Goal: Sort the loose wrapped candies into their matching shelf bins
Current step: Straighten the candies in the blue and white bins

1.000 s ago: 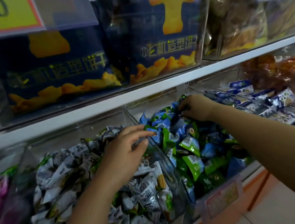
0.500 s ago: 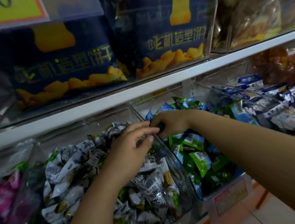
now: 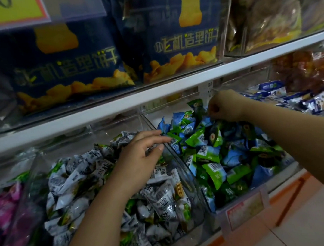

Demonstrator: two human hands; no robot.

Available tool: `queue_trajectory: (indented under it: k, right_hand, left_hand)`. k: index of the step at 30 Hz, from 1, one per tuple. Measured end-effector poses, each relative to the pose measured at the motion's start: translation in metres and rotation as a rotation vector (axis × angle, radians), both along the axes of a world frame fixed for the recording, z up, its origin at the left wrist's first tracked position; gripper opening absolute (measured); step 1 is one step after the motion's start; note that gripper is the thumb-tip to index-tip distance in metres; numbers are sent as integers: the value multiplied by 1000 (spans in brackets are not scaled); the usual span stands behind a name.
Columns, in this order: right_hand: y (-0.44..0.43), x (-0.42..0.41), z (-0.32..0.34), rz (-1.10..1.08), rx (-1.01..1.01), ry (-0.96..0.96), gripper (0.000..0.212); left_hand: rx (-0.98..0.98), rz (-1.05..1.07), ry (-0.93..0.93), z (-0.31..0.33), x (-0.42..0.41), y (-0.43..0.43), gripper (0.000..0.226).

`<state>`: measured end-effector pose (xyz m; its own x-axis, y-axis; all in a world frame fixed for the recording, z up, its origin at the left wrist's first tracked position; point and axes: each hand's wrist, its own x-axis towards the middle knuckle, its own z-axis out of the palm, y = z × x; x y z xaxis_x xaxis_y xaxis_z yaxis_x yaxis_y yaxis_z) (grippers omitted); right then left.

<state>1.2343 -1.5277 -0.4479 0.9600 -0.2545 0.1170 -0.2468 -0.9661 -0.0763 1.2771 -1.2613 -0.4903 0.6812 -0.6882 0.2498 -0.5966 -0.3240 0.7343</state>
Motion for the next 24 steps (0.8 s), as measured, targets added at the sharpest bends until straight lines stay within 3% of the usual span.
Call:
queue_trajectory:
  k: [8, 12, 16, 19, 22, 24]
  right_hand:
    - [-15, -32, 5, -93, 47, -24, 17]
    - [11, -26, 7, 4, 134, -187, 10]
    - [49, 0, -1, 242, 214, -97, 32]
    - [67, 26, -17, 300, 267, -27, 43]
    - [76, 54, -31, 287, 232, 9, 54]
    - [78, 63, -37, 284, 104, 52, 52]
  left_hand:
    - [57, 69, 75, 19, -1, -3, 24]
    - [120, 178, -41, 29, 19, -21, 29]
    - [211, 168, -72, 20, 43, -30, 39]
    - [195, 143, -14, 15, 50, -28, 37]
    - [198, 143, 0, 14, 49, -25, 31]
    - [197, 140, 10, 13, 49, -24, 21]
